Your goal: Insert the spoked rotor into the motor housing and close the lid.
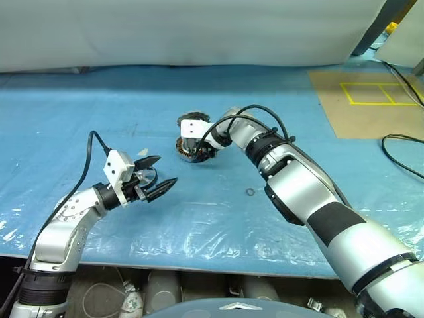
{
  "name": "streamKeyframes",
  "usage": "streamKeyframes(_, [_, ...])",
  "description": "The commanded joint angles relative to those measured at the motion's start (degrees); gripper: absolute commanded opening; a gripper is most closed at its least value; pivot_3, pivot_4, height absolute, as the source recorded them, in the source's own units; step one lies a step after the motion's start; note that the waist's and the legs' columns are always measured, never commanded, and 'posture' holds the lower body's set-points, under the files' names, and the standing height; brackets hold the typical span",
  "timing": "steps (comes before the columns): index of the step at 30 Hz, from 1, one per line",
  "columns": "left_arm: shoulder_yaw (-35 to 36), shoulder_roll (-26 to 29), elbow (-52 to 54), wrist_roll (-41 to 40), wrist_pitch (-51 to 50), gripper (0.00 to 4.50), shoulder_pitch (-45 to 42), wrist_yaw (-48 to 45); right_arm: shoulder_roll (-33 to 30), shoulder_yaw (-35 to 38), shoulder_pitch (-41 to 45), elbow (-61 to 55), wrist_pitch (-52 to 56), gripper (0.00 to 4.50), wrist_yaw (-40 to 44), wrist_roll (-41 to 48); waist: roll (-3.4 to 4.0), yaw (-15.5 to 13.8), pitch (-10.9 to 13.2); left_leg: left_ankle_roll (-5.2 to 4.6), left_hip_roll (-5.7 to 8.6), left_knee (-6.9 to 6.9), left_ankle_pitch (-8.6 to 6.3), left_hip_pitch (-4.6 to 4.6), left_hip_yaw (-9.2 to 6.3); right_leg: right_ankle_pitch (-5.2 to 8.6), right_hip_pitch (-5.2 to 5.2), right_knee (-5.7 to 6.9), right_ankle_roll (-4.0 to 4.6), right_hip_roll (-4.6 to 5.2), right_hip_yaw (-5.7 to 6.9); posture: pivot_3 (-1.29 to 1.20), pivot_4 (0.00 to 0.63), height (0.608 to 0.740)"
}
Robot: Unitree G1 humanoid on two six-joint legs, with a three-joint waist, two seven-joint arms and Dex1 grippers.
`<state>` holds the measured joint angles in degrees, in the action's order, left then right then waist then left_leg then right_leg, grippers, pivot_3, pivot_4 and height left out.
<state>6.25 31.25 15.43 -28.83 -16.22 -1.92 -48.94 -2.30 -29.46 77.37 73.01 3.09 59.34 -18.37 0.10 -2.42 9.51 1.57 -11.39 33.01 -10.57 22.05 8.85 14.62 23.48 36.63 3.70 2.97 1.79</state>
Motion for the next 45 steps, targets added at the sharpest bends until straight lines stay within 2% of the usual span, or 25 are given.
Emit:
streamKeyframes(1, [-0.09,-0.42,2.34,-0.22,0.7,4.39,0.29,0.41,0.74,0.75,1.43,0.16,-1.27,3.09,-0.91,-1.39,0.02,0.0,0.01,0.0,0.0,0.0,0.0,-0.02,0.0,0.0,0.0,0.02,0.01,0.0,-0.01,0.0,0.15,0.74])
streamKeyframes(10, [-1.07,-1.82,3.08,0.11,0.9,4.39,0.72,1.46,0.8,-1.8,0.23,1.2,-3.9,3.09,-0.6,-6.66,0.02,0.0,0.01,0.0,0.0,0.05,0.0,-0.06,0.04,0.01,-0.01,0.05,0.01,0.0,-0.07,0.0,0.15,0.74])
streamKeyframes(13, [-0.88,-1.83,3.42,-0.34,0.74,4.41,1.18,1.47,1.2,-1.69,0.5,1.49,-4.44,2.56,-0.26,-7.22,0.02,0.01,0.01,0.0,0.0,0.05,-0.01,-0.06,0.05,0.01,-0.01,0.05,0.01,0.0,-0.08,0.0,0.15,0.74])
streamKeyframes(15, [-0.71,-1.48,3.54,-0.36,0.81,4.41,1.78,1.21,1.48,-1.55,0.6,1.62,-4.68,1.98,0.2,-7.47,0.02,0.06,0.01,-0.01,0.0,0.05,-0.01,-0.1,0.07,0.01,-0.03,0.06,0.01,0.0,-0.11,0.0,0.15,0.74])
streamKeyframes(16, [-0.61,-1.34,3.52,-0.31,0.94,4.41,2.03,1.1,1.63,-1.46,0.65,1.63,-4.71,1.92,0.35,-7.57,0.02,0.06,0.01,-0.06,0.0,0.05,-0.04,-0.16,0.08,0.01,-0.07,0.06,0.01,0.0,-0.12,0.0,0.15,0.74])
streamKeyframes(26, [-0.43,-1.53,4.0,-0.16,1.45,4.41,2.56,1.77,2.16,-0.39,1.47,1.73,-2.88,1.92,0.55,-7.69,0.04,0.07,0.03,-0.21,-0.02,0.05,-0.14,-0.31,0.21,0.01,-0.14,0.08,0.01,0.0,-0.22,0.0,0.15,0.74])
streamKeyframes(28, [-0.52,-1.58,4.06,-0.25,1.59,4.41,2.74,1.68,2.22,0.56,2.12,1.11,-1.48,1.92,2.32,-6.79,0.06,0.07,0.03,-0.21,-0.03,0.05,-0.14,-0.3,0.22,0.01,-0.13,0.08,0.01,0.0,-0.22,0.0,0.15,0.74])
streamKeyframes(32, [-0.84,-1.52,4.08,-0.48,1.88,4.41,2.35,0.97,0.8,1.81,2.81,-2.65,1.96,1.92,11.0,-4.86,0.07,0.0,0.04,-0.22,-0.03,0.03,-0.15,-0.25,0.27,0.01,-0.1,0.05,0.01,0.0,-0.22,0.0,0.15,0.74])
streamKeyframes(36, [-0.69,-0.92,2.9,0.05,3.89,4.41,1.95,-0.96,-2.49,1.2,-1.04,-14.11,7.33,1.92,20.99,-3.75,0.06,-0.02,0.06,-0.24,-0.03,0.03,-0.14,-0.06,0.28,0.01,0.05,0.02,0.01,0.0,-0.2,0.0,0.15,0.74])
streamKeyframes(40, [0.22,0.23,1.29,-0.28,4.17,4.41,1.01,-2.23,-7.29,-2.02,-11.24,-37.42,20.68,1.92,29.95,-3.56,0.02,-0.12,0.06,-0.42,-0.03,0.02,-0.03,-0.04,0.26,0.0,0.07,0.05,0.0,-0.01,-0.18,0.0,0.15,0.74])
streamKeyframes(45, [-0.13,0.99,0.21,-0.11,4.32,4.41,0.71,-3.3,-13.84,-7.61,-19.44,-59.38,36.02,1.92,33.13,-2.39,0.0,-0.1,0.05,-0.24,-0.03,-0.03,0.08,-0.13,0.22,-0.02,0.02,0.05,-0.04,-0.03,-0.18,0.0,0.15,0.74])
